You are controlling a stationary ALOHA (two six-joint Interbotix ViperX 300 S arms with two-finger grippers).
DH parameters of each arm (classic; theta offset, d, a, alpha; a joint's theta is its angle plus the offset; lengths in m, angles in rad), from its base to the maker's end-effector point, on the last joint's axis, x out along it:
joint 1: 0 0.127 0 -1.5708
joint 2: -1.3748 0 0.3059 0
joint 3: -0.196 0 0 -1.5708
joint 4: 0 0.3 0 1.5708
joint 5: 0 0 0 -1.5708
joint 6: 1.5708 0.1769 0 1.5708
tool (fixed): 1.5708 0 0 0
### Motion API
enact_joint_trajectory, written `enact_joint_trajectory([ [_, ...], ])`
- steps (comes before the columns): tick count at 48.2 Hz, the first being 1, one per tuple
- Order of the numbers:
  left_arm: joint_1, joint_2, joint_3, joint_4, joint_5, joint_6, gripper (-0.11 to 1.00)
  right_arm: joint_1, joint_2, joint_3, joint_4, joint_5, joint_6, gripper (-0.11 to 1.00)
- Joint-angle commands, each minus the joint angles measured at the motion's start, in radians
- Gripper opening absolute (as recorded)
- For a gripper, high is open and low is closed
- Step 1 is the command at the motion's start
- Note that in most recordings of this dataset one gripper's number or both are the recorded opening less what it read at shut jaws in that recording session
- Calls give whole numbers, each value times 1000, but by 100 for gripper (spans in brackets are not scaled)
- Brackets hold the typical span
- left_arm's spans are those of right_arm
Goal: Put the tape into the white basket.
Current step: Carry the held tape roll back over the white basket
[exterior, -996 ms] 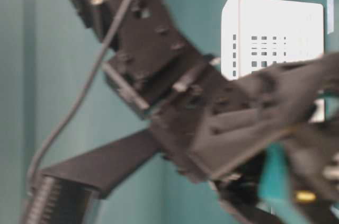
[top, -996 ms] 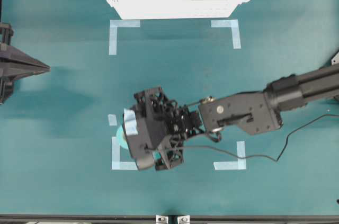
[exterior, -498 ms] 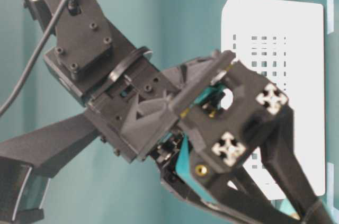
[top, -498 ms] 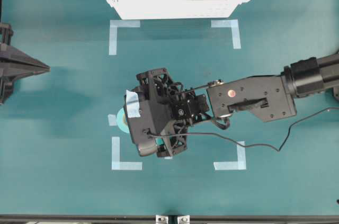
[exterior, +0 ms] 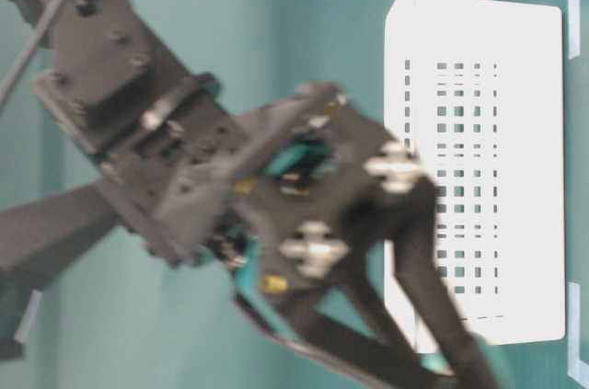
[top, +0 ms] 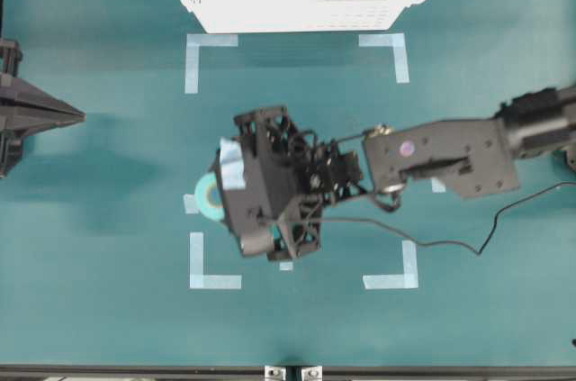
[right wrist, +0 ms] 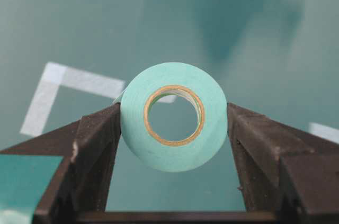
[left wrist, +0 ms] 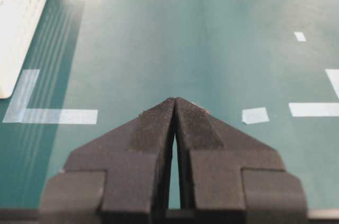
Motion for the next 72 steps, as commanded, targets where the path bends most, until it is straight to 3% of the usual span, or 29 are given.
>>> enact_joint_trajectory([
  [1,-3,8,-11,0,-9,0,-11,-31,-63,-2,-3,3,2,68],
  [45,-3,8,-11,0,-9,0,-11,-419,-178,158,-3,-23,0,68],
  [72,-3,8,-11,-2,-9,0,-11,-588,-195,222,-2,-37,2,68],
])
